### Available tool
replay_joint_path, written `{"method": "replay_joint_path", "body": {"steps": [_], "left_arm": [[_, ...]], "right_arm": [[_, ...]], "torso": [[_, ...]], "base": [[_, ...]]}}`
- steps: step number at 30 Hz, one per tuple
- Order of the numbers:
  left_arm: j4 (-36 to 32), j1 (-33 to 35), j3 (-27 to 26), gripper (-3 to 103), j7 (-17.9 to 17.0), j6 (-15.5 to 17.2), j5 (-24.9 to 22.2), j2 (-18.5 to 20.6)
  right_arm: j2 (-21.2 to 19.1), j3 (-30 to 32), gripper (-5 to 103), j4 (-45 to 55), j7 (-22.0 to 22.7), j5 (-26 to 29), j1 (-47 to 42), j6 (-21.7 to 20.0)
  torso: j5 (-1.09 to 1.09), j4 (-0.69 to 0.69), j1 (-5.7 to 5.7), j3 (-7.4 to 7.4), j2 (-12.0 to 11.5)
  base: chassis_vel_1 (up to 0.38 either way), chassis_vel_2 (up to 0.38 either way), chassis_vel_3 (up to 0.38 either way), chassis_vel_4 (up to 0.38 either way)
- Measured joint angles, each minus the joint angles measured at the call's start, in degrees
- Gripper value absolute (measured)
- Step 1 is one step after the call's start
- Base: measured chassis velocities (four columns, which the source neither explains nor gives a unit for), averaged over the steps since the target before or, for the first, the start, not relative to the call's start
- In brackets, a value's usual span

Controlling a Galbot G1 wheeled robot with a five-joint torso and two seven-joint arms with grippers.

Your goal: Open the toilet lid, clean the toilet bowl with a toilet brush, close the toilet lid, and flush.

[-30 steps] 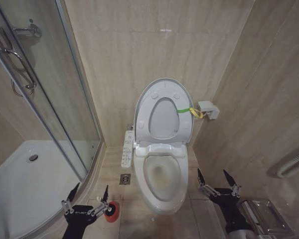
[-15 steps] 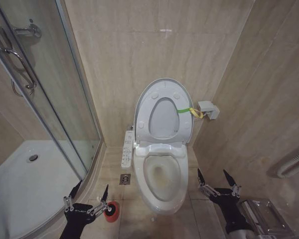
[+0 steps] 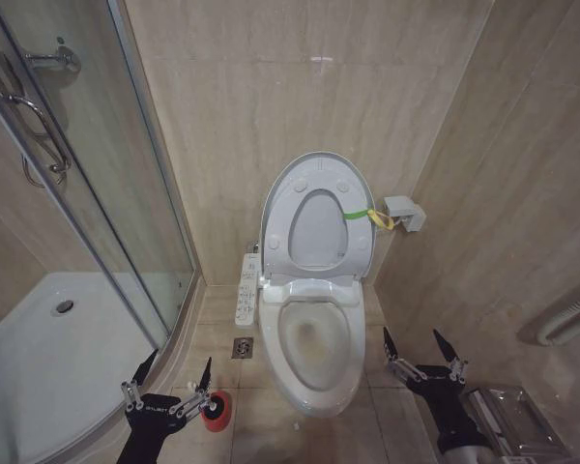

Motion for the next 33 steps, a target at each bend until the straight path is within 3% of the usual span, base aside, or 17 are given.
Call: {"method": "replay_joint_path", "body": {"steps": [33], "left_arm": [[0.1, 0.0, 0.0, 99, -0.1, 0.0, 0.0, 0.0]], "right_arm": [[0.0, 0.0, 100, 0.0, 0.0, 0.0, 0.0, 0.0]], "torso": [[0.00, 0.00, 0.00, 0.00, 0.0]], "base": [[0.000, 0.000, 0.000, 0.000]]}}
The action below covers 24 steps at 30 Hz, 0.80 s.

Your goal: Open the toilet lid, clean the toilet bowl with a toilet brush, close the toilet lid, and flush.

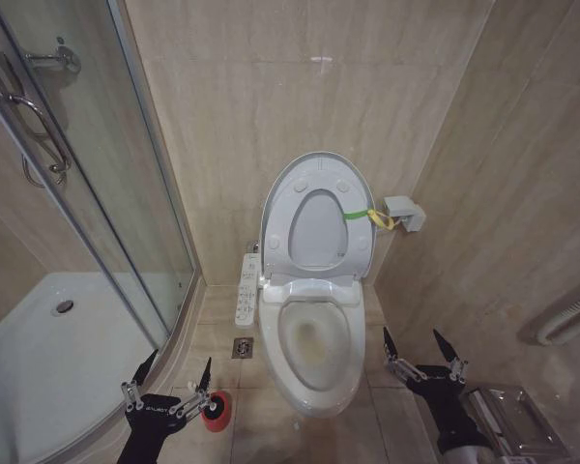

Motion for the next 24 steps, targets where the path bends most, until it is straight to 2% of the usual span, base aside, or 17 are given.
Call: {"method": "replay_joint_path", "body": {"steps": [24], "left_arm": [[0.0, 0.0, 0.0, 99, 0.0, 0.0, 0.0, 0.0]], "right_arm": [[0.0, 0.0, 100, 0.0, 0.0, 0.0, 0.0, 0.0]], "torso": [[0.00, 0.00, 0.00, 0.00, 0.0]], "base": [[0.000, 0.000, 0.000, 0.000]]}}
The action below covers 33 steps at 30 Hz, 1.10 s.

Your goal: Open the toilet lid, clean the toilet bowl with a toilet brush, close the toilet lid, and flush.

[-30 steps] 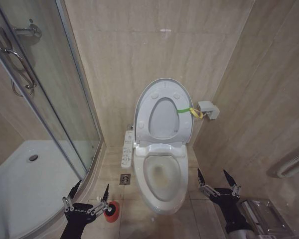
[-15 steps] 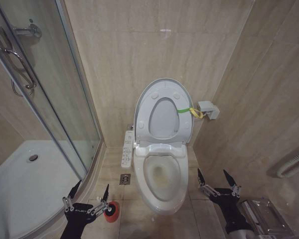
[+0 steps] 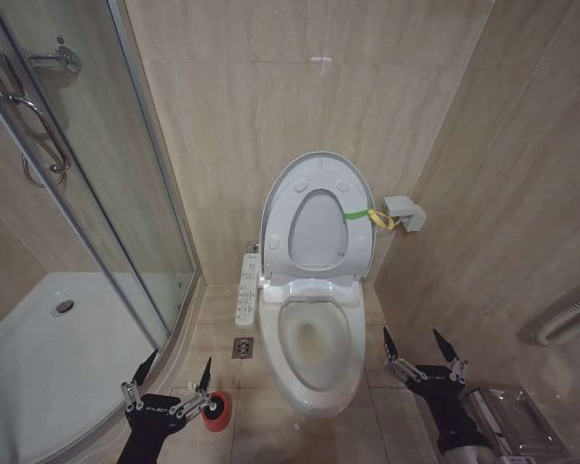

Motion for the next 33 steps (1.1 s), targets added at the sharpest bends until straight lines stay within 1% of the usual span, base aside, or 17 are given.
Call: {"method": "replay_joint_path", "body": {"steps": [33], "left_arm": [[0.0, 0.0, 0.0, 99, 0.0, 0.0, 0.0, 0.0]], "right_arm": [[0.0, 0.0, 100, 0.0, 0.0, 0.0, 0.0, 0.0]], "torso": [[0.00, 0.00, 0.00, 0.00, 0.0]], "base": [[0.000, 0.000, 0.000, 0.000]]}}
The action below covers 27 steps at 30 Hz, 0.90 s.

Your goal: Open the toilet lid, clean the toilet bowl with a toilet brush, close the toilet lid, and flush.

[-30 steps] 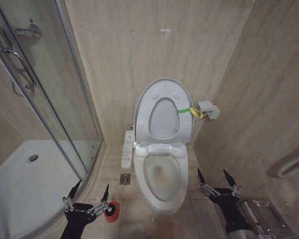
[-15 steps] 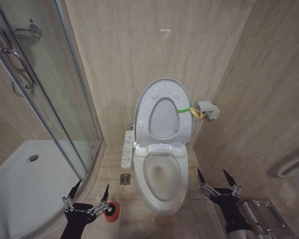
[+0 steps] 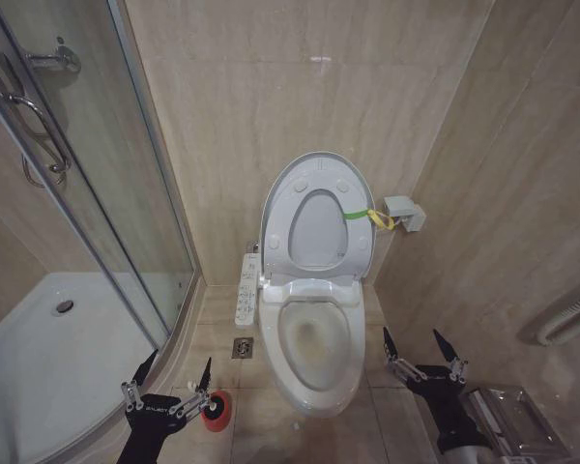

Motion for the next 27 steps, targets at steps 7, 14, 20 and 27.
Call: {"method": "replay_joint_path", "body": {"steps": [7, 14, 20, 27], "left_arm": [[0.0, 0.0, 0.0, 99, 0.0, 0.0, 0.0, 0.0], [0.0, 0.0, 0.0, 99, 0.0, 0.0, 0.0, 0.0], [0.0, 0.0, 0.0, 99, 0.0, 0.0, 0.0, 0.0], [0.0, 0.0, 0.0, 99, 0.0, 0.0, 0.0, 0.0]], "right_arm": [[0.0, 0.0, 100, 0.0, 0.0, 0.0, 0.0, 0.0], [0.0, 0.0, 100, 0.0, 0.0, 0.0, 0.0, 0.0], [0.0, -0.3, 100, -0.7, 0.1, 0.0, 0.8, -0.2], [0.0, -3.4, 100, -8.6, 1.6, -1.6, 9.1, -2.7]], "torso": [[0.00, 0.00, 0.00, 0.00, 0.0], [0.00, 0.00, 0.00, 0.00, 0.0], [-0.02, -0.01, 0.00, 0.00, 0.0], [0.01, 0.00, 0.00, 0.00, 0.0]], "base": [[0.000, 0.000, 0.000, 0.000], [0.000, 0.000, 0.000, 0.000], [0.000, 0.000, 0.000, 0.000], [0.000, 0.000, 0.000, 0.000]]}}
